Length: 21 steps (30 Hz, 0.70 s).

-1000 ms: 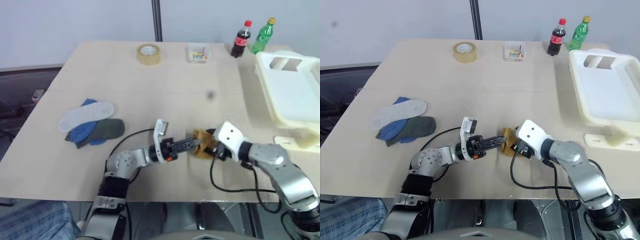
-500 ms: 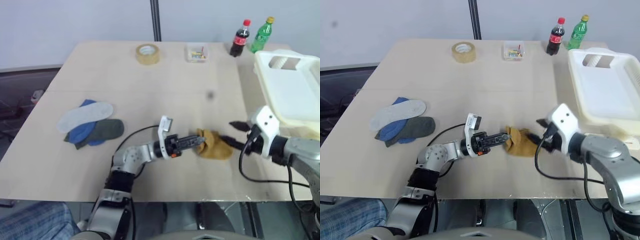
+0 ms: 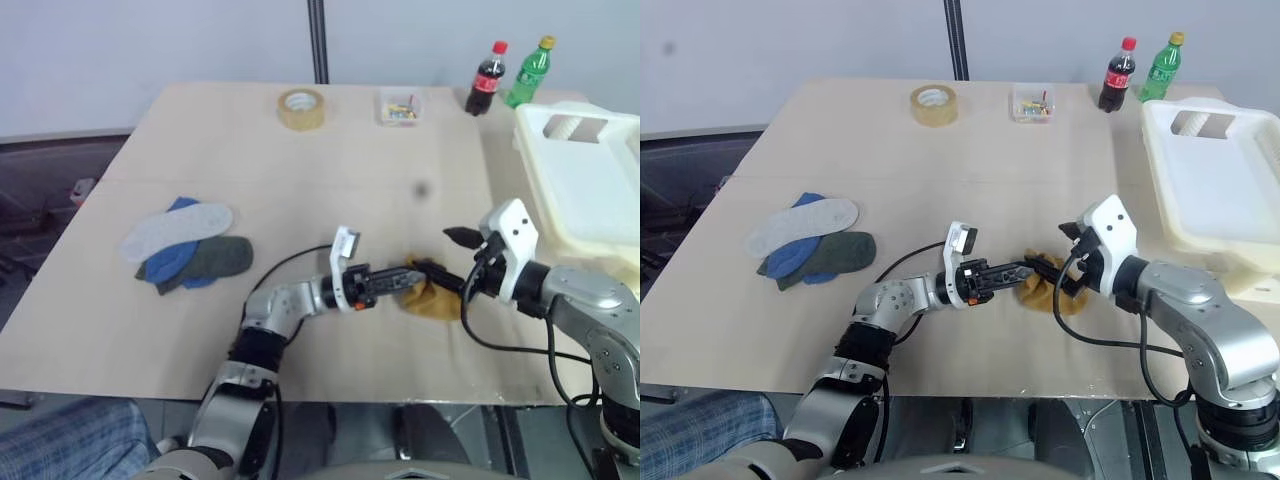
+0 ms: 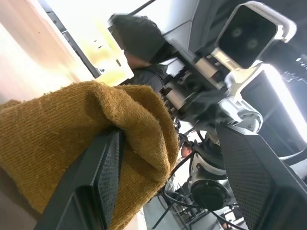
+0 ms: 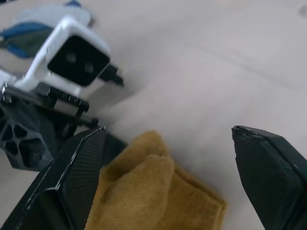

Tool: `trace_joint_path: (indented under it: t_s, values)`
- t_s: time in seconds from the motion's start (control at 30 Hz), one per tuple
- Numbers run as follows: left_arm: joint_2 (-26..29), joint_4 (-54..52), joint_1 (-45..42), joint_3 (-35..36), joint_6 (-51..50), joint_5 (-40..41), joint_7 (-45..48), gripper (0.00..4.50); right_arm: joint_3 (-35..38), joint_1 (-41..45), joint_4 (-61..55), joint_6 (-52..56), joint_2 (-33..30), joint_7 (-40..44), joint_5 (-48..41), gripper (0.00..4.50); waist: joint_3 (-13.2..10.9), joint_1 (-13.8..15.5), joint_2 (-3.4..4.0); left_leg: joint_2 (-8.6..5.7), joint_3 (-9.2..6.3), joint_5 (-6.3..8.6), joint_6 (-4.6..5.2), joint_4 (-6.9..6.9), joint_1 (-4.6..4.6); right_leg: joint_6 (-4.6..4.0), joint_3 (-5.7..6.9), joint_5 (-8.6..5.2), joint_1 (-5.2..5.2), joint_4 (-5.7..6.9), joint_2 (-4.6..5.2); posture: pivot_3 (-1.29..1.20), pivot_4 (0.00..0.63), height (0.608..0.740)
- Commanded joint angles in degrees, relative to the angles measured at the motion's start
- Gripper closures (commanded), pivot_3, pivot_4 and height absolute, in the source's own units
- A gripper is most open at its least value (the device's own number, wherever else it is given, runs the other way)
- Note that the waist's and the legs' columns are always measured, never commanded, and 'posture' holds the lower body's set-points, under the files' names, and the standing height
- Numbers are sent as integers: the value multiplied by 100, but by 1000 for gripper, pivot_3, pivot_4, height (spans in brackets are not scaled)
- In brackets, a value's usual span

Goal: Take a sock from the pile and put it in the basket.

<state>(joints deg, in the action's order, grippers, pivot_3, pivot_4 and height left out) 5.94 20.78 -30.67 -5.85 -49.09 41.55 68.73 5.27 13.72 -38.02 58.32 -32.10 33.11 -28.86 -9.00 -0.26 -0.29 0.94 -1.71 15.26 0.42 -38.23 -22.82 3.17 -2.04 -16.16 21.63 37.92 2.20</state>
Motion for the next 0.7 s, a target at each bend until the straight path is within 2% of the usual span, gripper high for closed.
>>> trace_joint_path:
  t_s: [0.03, 0.23, 0.7]
  values:
    - [-142, 282, 108, -144, 85, -107, 217, 1248, -193, -63, 48, -210, -149, -6, 97, 48, 7, 6, 13, -1, 0, 0, 0, -1, 1, 0, 0, 0, -1, 0, 0, 0, 150, 740]
    - [-31, 146, 224, -181, 79, -183, 357, 1248, -118, -73, 386, -137, -226, -182, 161, 48, 10, 2, 16, -1, -3, 0, 1, -4, 1, 1, 3, 0, -2, 2, 0, 0, 150, 740]
    - [69, 177, 225, -117, 99, -254, 361, 1248, 480, -207, 474, 739, -61, -574, -518, 48, 22, -33, 36, 1, -4, 0, 1, -3, 2, 1, 3, 0, -2, 2, -1, 0, 150, 740]
